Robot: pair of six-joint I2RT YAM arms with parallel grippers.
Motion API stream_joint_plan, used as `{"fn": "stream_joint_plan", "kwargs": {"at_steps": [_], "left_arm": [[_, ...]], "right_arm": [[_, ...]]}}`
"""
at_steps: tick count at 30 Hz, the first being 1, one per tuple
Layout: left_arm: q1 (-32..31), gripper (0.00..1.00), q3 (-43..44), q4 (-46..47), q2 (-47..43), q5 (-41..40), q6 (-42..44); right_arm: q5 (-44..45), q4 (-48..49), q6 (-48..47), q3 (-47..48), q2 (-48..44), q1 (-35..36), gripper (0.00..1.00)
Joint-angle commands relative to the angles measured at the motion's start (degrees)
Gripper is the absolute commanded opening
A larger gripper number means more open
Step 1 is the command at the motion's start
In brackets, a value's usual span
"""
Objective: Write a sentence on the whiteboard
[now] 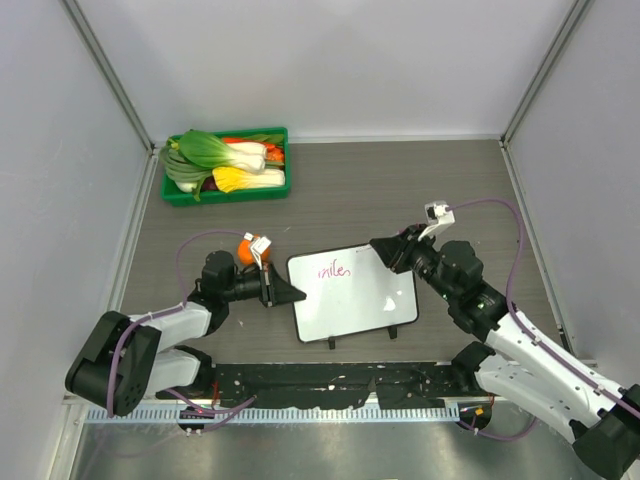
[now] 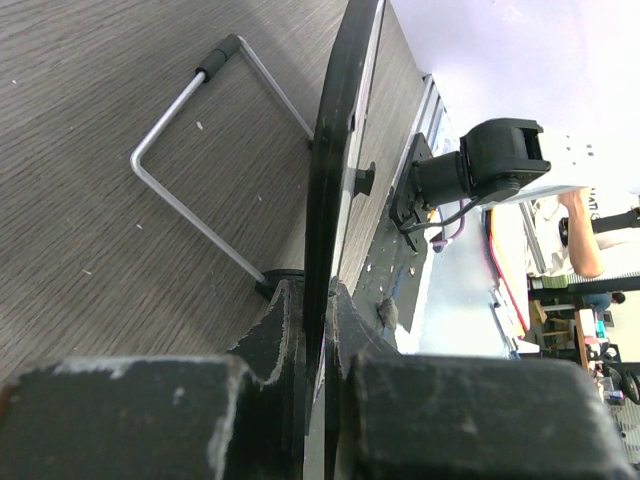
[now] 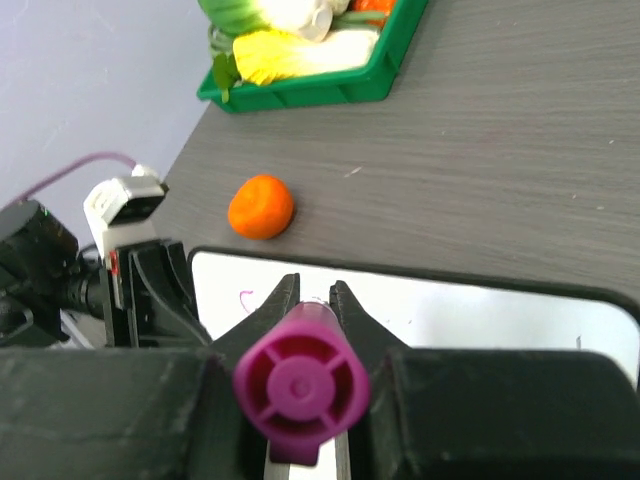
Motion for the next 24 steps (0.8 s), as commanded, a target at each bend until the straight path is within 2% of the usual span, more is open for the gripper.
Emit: {"fn": "stream_joint_plan", "kwargs": {"at_steps": [1,6,24], "left_arm": [[0.3,0.0,0.3,-2.7,1.7,-6.7,4.8],[0.2,0.0,0.4,-2.5,2.0,-6.4,4.7],[0.3,0.0,0.4,-2.7,1.6,-6.4,4.8]], "right_arm": [[8.5,-2.5,-3.2,-0.2,-1.2,6.1,0.01],[15.4,-2.7,-5.0,-1.8,0.0,10.0,0.01],[15.8,3.1,-5.3,-2.1,3.0,10.0,0.01]]}}
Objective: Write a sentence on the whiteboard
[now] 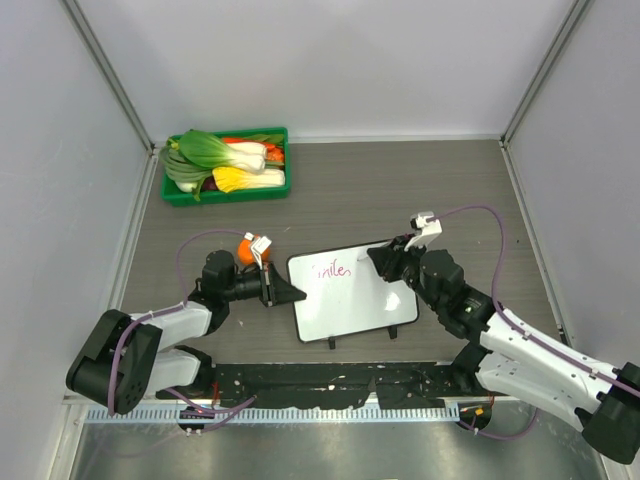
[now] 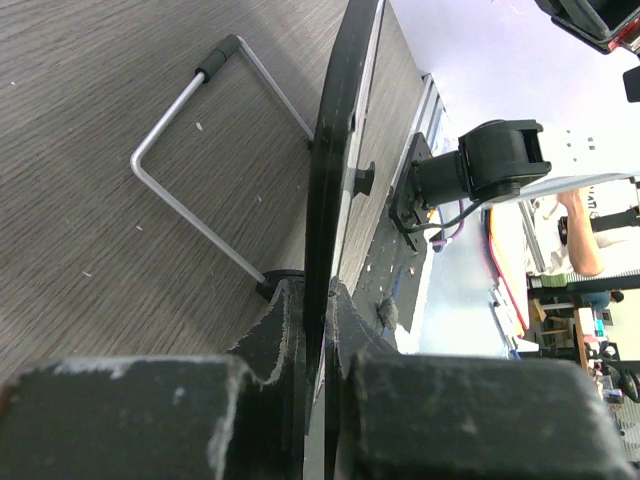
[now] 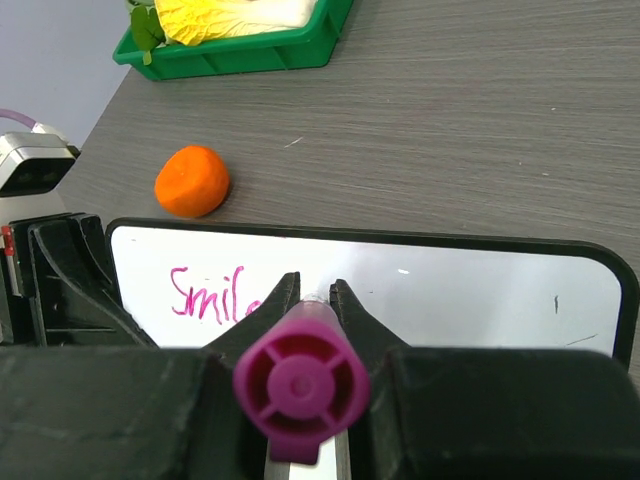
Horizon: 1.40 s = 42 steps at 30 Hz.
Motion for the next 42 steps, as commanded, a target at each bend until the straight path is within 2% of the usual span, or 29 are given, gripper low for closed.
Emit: {"fn": "stream_joint_plan", "kwargs": {"at_steps": [1,18,42], "left_arm": [[0.3,0.0,0.3,-3.3,1.0,-6.6,4.8],[0.2,0.0,0.2,-3.4,0.6,-6.6,4.8],[0.3,0.0,0.0,-4.0,-0.3,-6.9,5.0]], "right_arm": [[1.0,4.5,-0.5,0.7,1.1,0.2,0.01],[3.4,5.0,1.1,0.6,2.4,0.1,0.01],[0.5,1.0,3.8,-4.4,-0.4,0.2,0.01]]}}
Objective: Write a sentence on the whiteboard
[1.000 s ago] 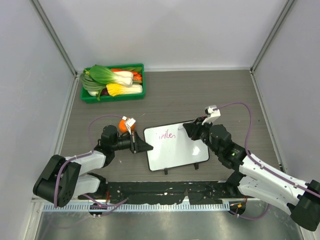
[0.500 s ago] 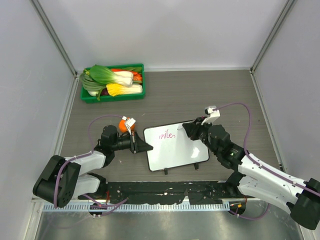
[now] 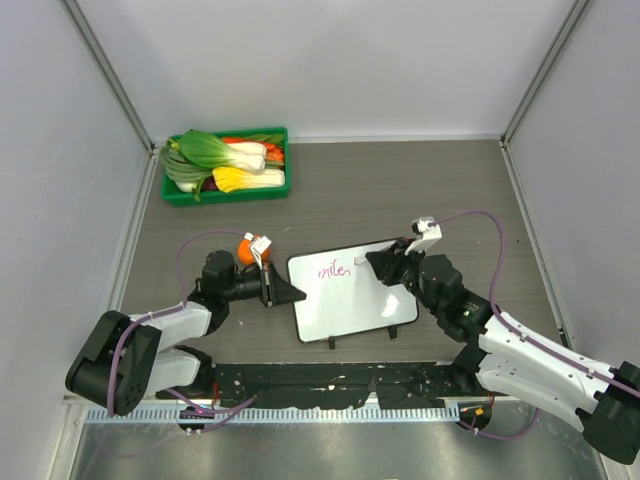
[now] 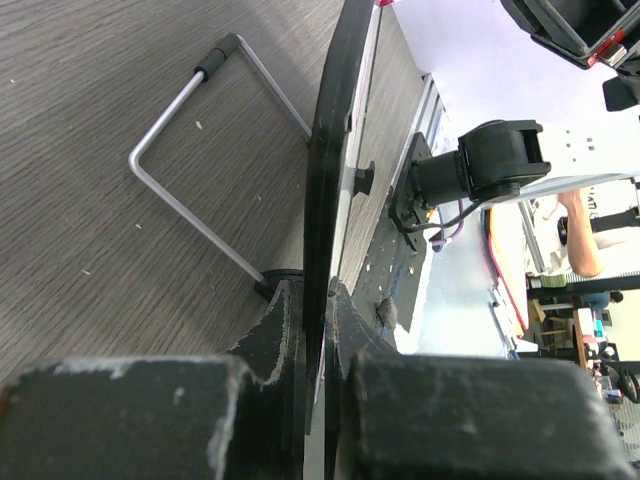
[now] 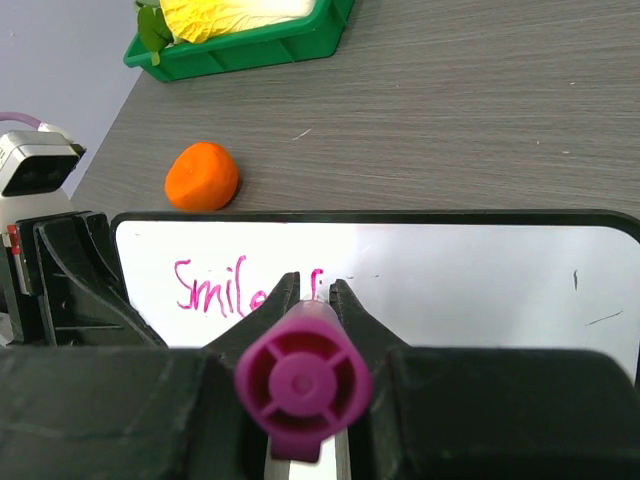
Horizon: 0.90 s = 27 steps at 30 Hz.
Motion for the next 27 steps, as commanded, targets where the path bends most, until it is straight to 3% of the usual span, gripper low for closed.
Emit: {"fn": "stream_joint_plan", "kwargs": {"at_steps": [1,27], "left_arm": [[0.3,0.0,-0.1,-3.3,0.2,-6.9,5.0],[0.3,0.0,0.1,-2.7,1.2,-6.6,4.8]], "right_arm": [[0.2,-2.3,0.3,-1.3,-0.7,0.1,0.01],[0.9,-6.1,-0.2,-1.3,-1.9,0.2,0.01]]}}
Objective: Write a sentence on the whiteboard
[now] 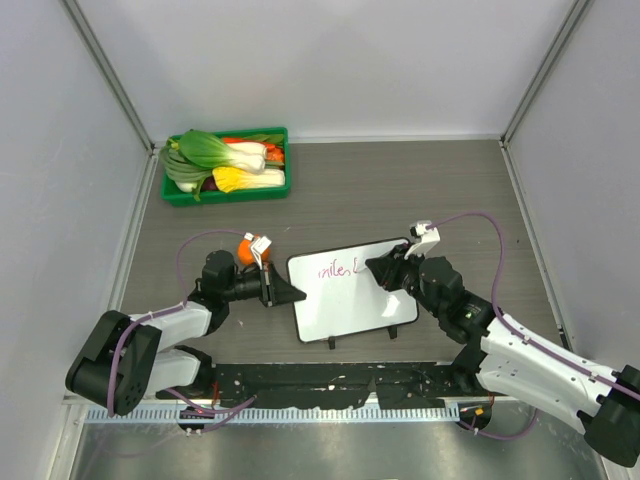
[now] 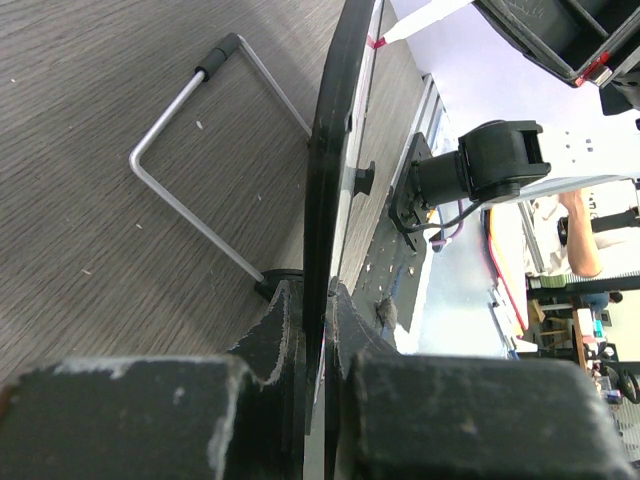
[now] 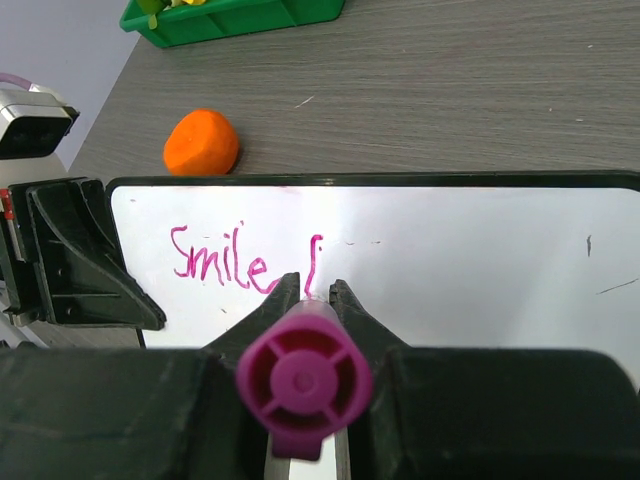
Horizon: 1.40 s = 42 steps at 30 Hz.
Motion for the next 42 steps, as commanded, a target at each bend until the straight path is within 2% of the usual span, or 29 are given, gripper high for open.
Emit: {"fn": "stream_joint_plan", "kwargs": {"at_steps": [1,25,32,42], "left_arm": [[0.3,0.0,0.0,-2.7,1.2,-6.6,4.8],[0.3,0.0,0.0,-3.5,0.1,-6.7,5.0],[0.3,0.0,-0.2,-3.5,-0.3,-6.8,4.9],[0.3,0.0,-0.6,-4.0,-1.4,-6.9,5.1]], "right_arm": [[3.5,-2.6,-0.5,-0.5,-0.4,0.0,0.01],[4.7,-3.0,-1.8,6.8,-1.5,0.1,0.01],[5.7,-1.5,-1.9,6.1,1.8,0.1,0.01],[6.6,-1.1,-1.0,2.2,1.4,0.2,0.01]]}}
